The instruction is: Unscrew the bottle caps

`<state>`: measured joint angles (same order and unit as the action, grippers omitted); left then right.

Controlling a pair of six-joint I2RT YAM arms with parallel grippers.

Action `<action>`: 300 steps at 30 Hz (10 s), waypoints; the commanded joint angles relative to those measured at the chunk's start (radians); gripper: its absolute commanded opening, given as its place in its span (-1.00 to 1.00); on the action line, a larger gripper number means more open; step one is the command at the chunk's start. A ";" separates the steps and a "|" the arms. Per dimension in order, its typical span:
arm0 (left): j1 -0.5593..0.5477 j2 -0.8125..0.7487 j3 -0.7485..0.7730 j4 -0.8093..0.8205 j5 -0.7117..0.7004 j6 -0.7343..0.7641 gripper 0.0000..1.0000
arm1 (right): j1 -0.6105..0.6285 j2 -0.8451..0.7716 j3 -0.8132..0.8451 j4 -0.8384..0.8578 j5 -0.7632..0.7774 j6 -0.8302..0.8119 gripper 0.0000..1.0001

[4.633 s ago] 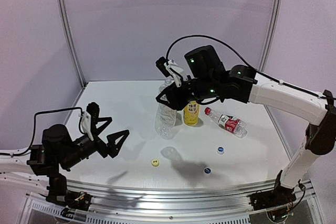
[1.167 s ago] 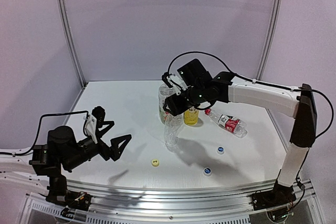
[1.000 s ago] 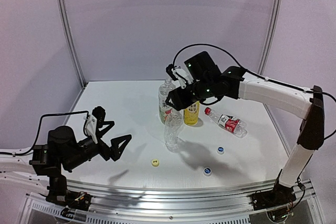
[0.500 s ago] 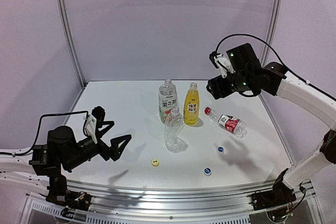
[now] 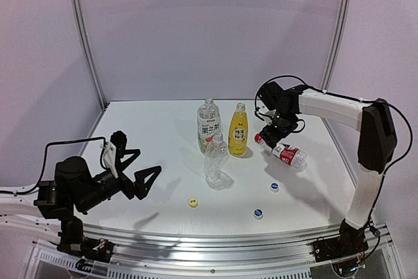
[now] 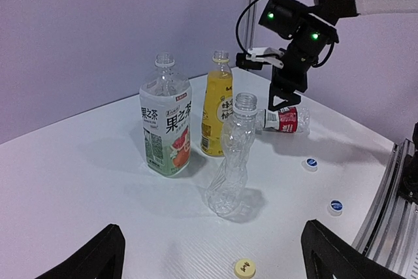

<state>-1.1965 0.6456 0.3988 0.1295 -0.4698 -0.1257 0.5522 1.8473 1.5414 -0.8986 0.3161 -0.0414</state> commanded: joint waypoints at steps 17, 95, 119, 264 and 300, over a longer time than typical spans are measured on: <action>-0.026 -0.010 0.011 -0.020 0.007 0.021 0.84 | -0.162 0.189 0.046 -0.050 -0.194 -0.063 0.81; -0.245 0.589 0.415 0.165 0.027 0.175 0.84 | 0.585 -0.546 -0.727 1.451 -0.810 0.484 -0.08; -0.067 0.425 0.272 0.079 0.323 0.213 0.10 | 0.595 -0.582 -0.456 0.923 -0.682 0.244 0.99; -0.115 0.105 0.075 -0.159 -0.375 0.193 -1.00 | 0.259 -0.145 -0.507 0.056 -0.311 0.295 -0.81; -0.111 0.344 0.130 -0.117 -0.031 0.216 -1.00 | 0.310 -0.793 -0.710 0.630 -0.820 0.278 0.78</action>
<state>-1.3094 0.9443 0.4866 0.0216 -0.5728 0.0834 0.8482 1.0359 0.8173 -0.3836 -0.3840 0.2466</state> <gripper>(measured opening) 0.492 0.938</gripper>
